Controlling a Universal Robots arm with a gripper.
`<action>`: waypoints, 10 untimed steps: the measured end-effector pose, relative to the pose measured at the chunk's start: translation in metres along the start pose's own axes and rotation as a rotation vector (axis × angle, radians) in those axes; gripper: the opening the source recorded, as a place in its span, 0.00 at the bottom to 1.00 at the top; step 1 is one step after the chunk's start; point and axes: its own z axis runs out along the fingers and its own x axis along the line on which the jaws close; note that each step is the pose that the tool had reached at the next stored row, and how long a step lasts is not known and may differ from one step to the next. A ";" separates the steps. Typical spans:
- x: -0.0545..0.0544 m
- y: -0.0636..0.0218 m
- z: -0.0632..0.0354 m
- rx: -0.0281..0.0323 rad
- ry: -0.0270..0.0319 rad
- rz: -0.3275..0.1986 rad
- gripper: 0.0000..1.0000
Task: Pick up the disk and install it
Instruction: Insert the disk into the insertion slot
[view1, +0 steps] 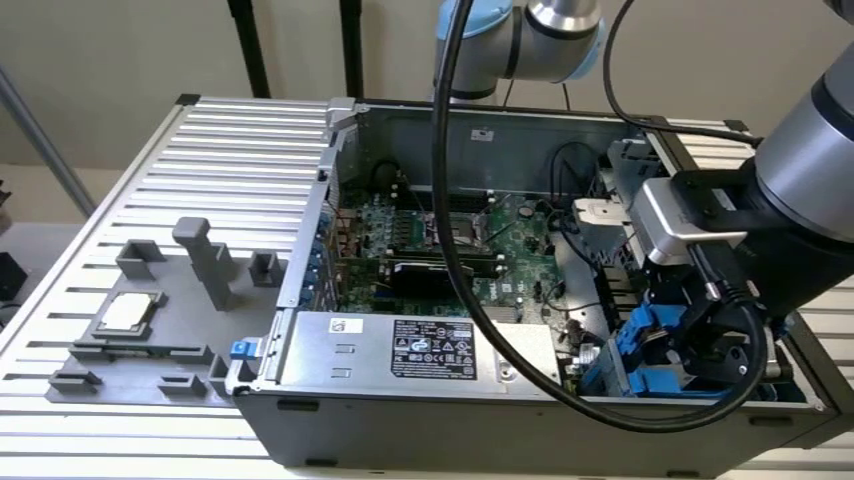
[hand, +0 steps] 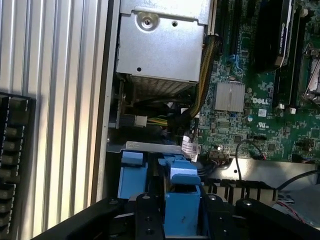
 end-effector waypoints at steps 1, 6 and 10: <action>0.000 0.0000 -0.0001 0.0000 0.0004 0.000 1.00; 0.000 0.0001 -0.0004 -0.0001 0.0010 0.000 1.00; 0.000 0.0001 -0.0033 -0.0002 0.0011 0.000 1.00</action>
